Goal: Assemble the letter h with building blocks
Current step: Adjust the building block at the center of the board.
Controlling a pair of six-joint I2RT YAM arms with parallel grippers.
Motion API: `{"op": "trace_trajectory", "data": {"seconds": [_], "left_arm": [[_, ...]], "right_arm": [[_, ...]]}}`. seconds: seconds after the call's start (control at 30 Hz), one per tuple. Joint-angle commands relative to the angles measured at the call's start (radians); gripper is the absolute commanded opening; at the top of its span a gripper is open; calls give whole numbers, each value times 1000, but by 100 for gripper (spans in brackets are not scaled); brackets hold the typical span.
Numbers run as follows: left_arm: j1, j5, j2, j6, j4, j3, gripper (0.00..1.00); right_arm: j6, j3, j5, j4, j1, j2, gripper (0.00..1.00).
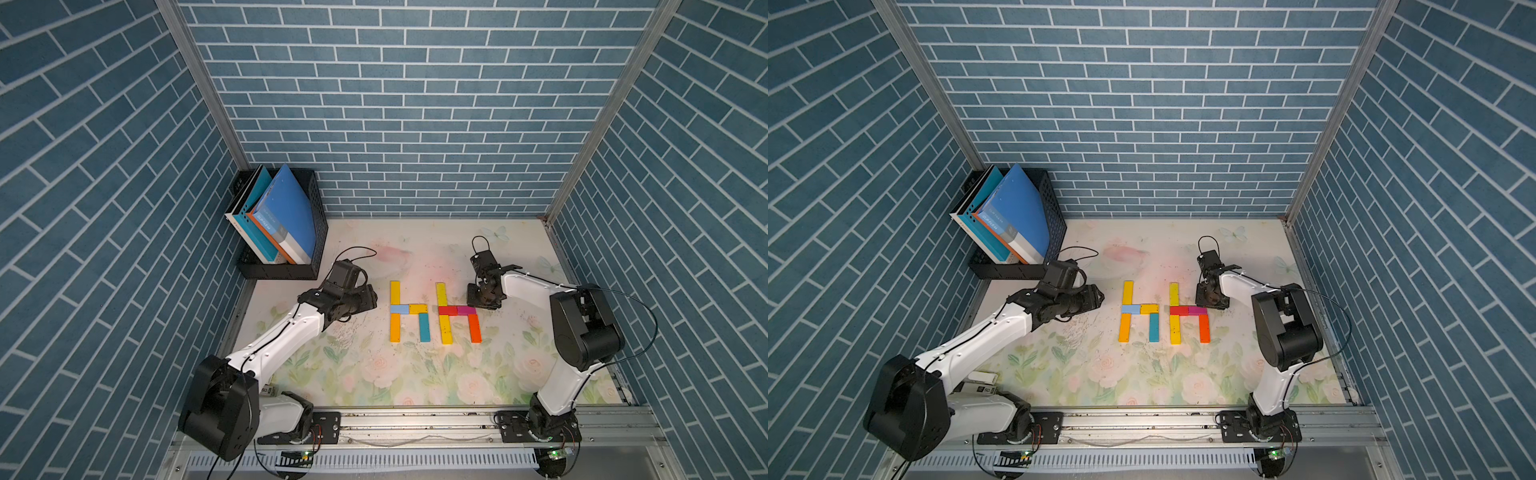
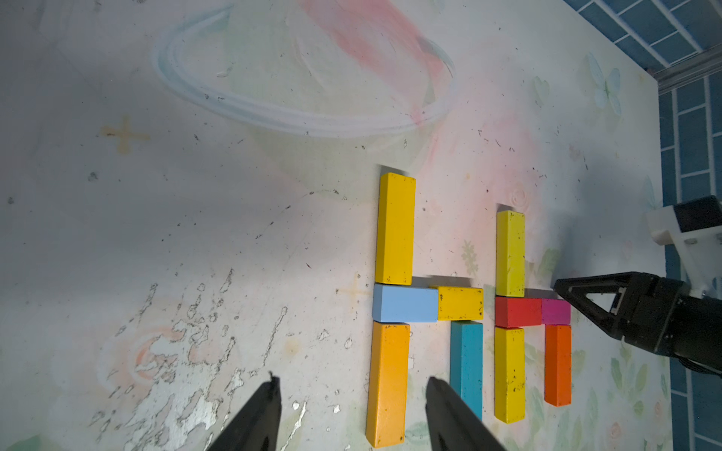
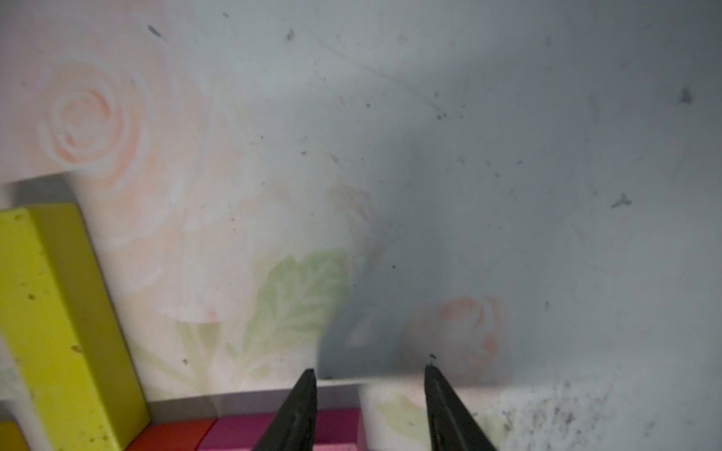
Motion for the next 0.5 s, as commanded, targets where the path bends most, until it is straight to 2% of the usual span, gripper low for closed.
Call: {"op": "trace_trajectory", "data": {"seconds": [0.0, 0.13, 0.27, 0.47], "left_arm": [[-5, -18, 0, 8, -19, 28, 65], [-5, -18, -5, 7, -21, 27, 65], [-5, -16, -6, 11, -25, 30, 65], [-5, -11, -10, 8, -21, 32, 65]], "right_arm": [[-12, 51, 1, -42, -2, -3, 48], [0, 39, 3, -50, -1, -55, 54], [17, -42, -42, -33, 4, -159, 68], [40, -176, -74, -37, 56, -264, 69]]}}
